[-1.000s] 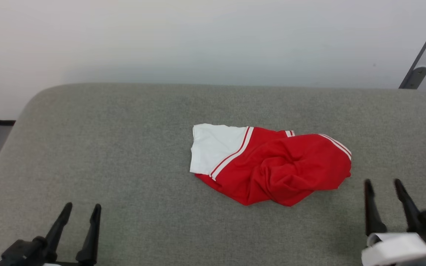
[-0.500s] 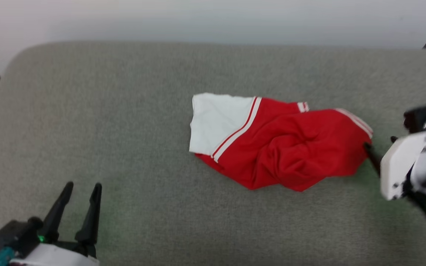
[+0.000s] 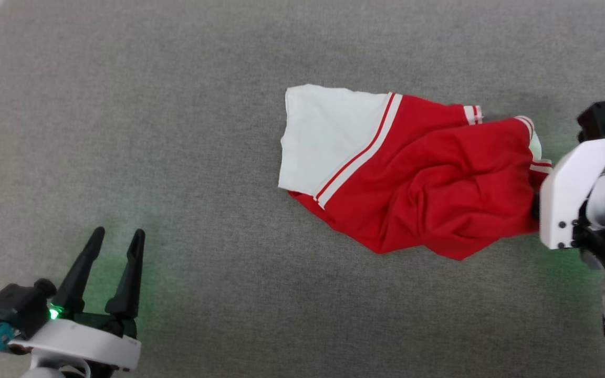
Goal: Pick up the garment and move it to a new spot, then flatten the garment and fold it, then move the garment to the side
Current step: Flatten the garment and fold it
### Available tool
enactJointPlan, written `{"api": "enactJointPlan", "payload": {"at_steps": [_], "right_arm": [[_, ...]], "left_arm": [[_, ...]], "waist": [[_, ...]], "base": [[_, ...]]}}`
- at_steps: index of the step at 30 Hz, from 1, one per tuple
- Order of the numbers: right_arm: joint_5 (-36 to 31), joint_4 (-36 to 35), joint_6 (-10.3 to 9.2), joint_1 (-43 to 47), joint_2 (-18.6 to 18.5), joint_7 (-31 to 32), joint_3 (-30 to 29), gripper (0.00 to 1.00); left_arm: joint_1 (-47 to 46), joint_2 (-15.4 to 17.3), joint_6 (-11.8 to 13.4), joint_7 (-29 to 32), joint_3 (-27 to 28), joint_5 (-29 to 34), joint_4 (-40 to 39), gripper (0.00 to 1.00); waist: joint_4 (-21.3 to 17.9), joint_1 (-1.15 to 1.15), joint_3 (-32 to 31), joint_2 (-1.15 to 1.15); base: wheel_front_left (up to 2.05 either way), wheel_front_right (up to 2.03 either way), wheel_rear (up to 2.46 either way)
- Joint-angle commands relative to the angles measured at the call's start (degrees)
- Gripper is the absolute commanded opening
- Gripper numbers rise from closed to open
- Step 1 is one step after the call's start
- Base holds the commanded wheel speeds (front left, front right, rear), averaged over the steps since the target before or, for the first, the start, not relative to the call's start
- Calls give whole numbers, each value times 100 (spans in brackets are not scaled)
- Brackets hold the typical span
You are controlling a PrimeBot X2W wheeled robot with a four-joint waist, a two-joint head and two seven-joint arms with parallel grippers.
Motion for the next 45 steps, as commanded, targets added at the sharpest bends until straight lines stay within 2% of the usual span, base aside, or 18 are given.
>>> {"api": "enactJointPlan", "payload": {"at_steps": [1, 2, 6, 11, 15, 21, 26, 28, 29, 30, 31, 34, 37, 41, 42, 45], "right_arm": [[75, -71, -8, 85, 42, -95, 175, 24], [120, -155, -8, 96, 46, -207, 221, 0], [305, -554, -8, 167, -25, -548, 551, 0], [515, -1155, -8, 181, -143, -739, 1253, 0], [723, -1384, -8, 14, 108, -848, 1866, 0], [919, -960, -8, -156, 394, -990, 2771, 0], [779, -334, -8, -273, 173, -1255, 3117, 0], [829, -171, -8, -289, 173, -1442, 3182, 23], [850, -121, -8, -307, 173, -1549, 3186, 41], [861, -105, -8, -329, 173, -1661, 3164, 82], [858, -101, -8, -337, 168, -1752, 3126, 100], [874, -248, -8, -309, 41, -1870, 3108, 100], [933, -650, -8, -240, -215, -1719, 3192, 100], [1013, -1360, -8, -161, -455, -1170, 2952, 100], [1013, -1360, -8, -161, -455, -1170, 2952, 100], [1071, -1875, -8, -126, -546, -600, 2641, 100]], "left_arm": [[-74, 12, 11, 3, 4, -45, 9, 100], [-79, 16, 11, 3, -7, -51, 16, 100], [-94, 11, 11, 3, -72, -34, 39, 100], [-100, -48, 11, 3, -133, -5, 38, 100], [-89, -92, 11, 3, -193, 7, 52, 100], [-111, -161, 11, 3, -307, -56, 118, 100], [-121, -208, 11, 3, -381, -98, 193, 100], [-99, -225, 11, 3, -369, -106, 222, 100], [-72, -229, 11, 3, -352, -113, 235, 100], [-38, -233, 11, 3, -329, -116, 247, 100], [-9, -245, 11, 3, -317, -115, 257, 100], [45, -252, 11, 3, -311, -83, 246, 100], [81, -234, 11, 3, -301, -54, 196, 100], [97, -173, 11, 3, -334, -49, 130, 100], [97, -173, 11, 3, -334, -49, 130, 100], [91, -139, 11, 4, -345, -67, 74, 100]], "waist": [[26, 0, 105, 0], [8, 0, 102, 0], [-57, 0, 22, 0], [-97, 0, -99, 0], [-88, 0, -148, 0], [92, 0, -168, 0], [236, 0, -181, 0], [237, 0, -206, 0], [221, 0, -227, 0], [196, 0, -250, 0], [170, 0, -274, 0], [75, 0, -346, 0], [-36, 0, -363, 0], [-175, 0, -294, 0], [-175, 0, -294, 0], [-240, 0, -194, 0]], "base": [[0, 0, 0], [0, 0, 0], [0, 0, 0], [0, 0, 0], [0, 0, 0], [0, 0, 0], [0, 0, 0], [0, 0, 0], [0, 0, 0], [0, 0, 0], [0, 0, 0], [0, 0, 0], [0, 0, 0], [0, 0, 0], [0, 0, 0], [0, 0, 0]]}}
